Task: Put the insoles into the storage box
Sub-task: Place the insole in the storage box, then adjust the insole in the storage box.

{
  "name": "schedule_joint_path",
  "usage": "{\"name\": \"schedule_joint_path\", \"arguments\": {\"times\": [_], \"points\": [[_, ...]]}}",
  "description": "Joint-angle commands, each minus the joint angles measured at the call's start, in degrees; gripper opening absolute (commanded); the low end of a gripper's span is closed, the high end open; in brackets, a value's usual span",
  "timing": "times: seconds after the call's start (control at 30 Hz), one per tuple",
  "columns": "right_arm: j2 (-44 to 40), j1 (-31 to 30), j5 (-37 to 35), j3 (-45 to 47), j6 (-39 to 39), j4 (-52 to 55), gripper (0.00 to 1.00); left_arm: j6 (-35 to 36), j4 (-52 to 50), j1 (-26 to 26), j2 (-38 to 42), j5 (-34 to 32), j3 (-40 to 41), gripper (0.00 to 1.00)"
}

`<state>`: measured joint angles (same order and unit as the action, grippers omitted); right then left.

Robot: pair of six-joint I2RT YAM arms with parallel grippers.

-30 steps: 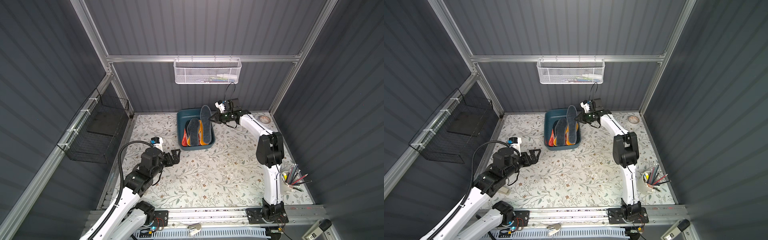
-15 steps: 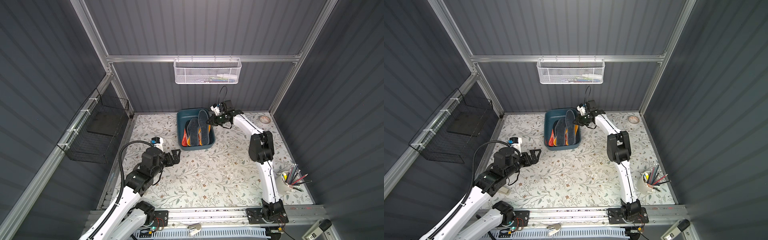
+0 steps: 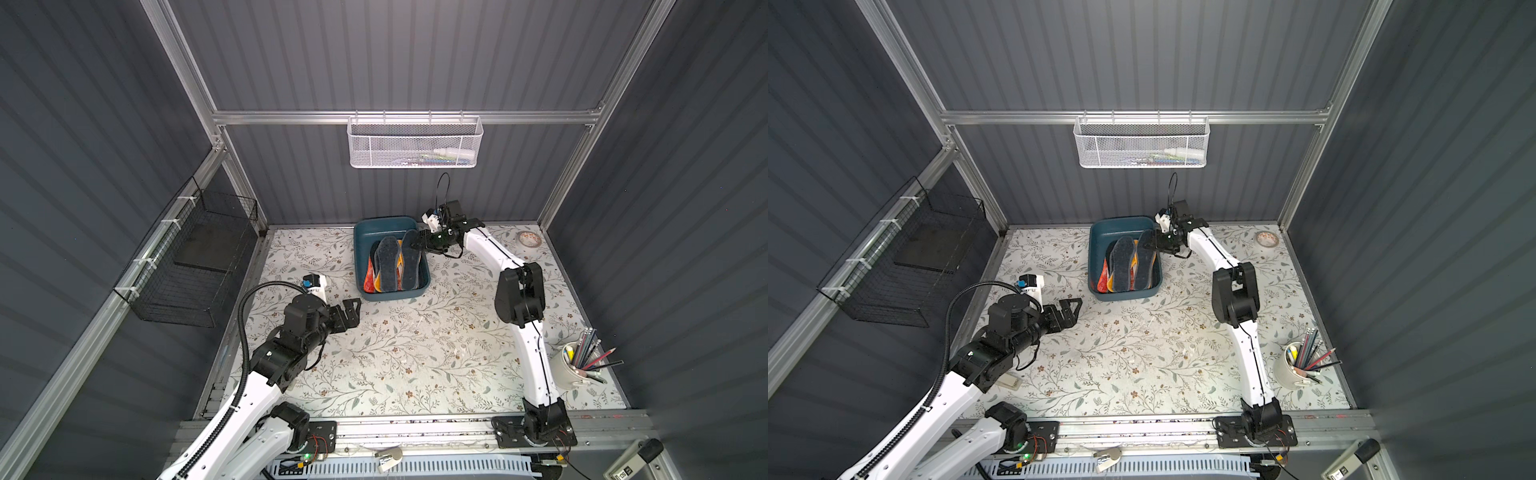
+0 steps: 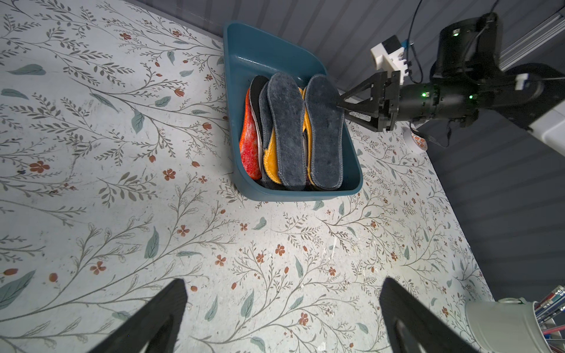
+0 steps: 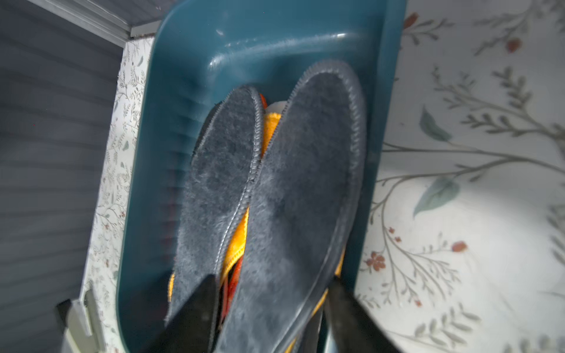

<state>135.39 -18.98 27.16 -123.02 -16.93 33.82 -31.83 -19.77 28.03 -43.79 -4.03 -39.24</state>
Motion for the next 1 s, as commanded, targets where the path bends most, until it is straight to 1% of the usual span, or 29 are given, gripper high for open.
{"name": "schedule_joint_path", "arguments": {"times": [0.0,0.1,0.2,0.33,0.43,0.53,0.6,0.7,0.8,0.87,0.97], "points": [[-11.38,-0.17,-5.13,6.16,1.28,-6.88,0.79,1.51,0.54,-0.17,-0.41,-1.14,-1.16,1.0],[-21.2,-0.26,-6.48,17.14,1.24,-15.96,0.91,2.06,1.47,-0.12,-0.87,-1.5,-1.53,1.0],[-31.29,-0.31,-7.21,29.59,-0.07,-24.3,0.99,2.37,2.48,-0.17,-1.41,-1.65,-1.71,1.0],[-44.87,-0.93,-7.22,49.07,-2.24,-34.73,0.99,2.55,4.31,-0.17,-2.12,-1.9,-1.29,1.0],[-54.58,-1.92,-11.58,62.34,-2.61,-39.92,0.99,2.83,5.25,-0.17,-2.75,-2.36,-1.19,1.0],[-61.58,-3.04,-14.66,70.98,-1.19,-40.9,0.99,3.18,5.99,-0.17,-3.45,-2.73,-1.19,1.0],[-63.42,-3.09,-16.09,73.03,-1.15,-39.21,0.99,3.22,6.66,-0.17,-3.9,-2.84,-1.0,1.0],[-61.52,-3.33,-17.37,69.83,-1.57,-33.55,0.99,2.85,7.44,-0.17,-4.7,-2.61,-0.83,1.0],[-55.51,-4.4,-17.04,62.27,-1.97,-28.25,0.99,2.36,7.41,-0.17,-4.79,-1.98,-0.91,1.0],[-50.3,-5.76,-18.34,56.06,-1.65,-25.0,0.99,2.22,7.01,-0.1,-4.15,-2.23,-0.76,1.0],[-41.22,-7.47,-20.71,44.67,-1.52,-17.01,0.99,1.89,5.73,-0.18,-2.56,-3.19,-0.51,1.0]]}}
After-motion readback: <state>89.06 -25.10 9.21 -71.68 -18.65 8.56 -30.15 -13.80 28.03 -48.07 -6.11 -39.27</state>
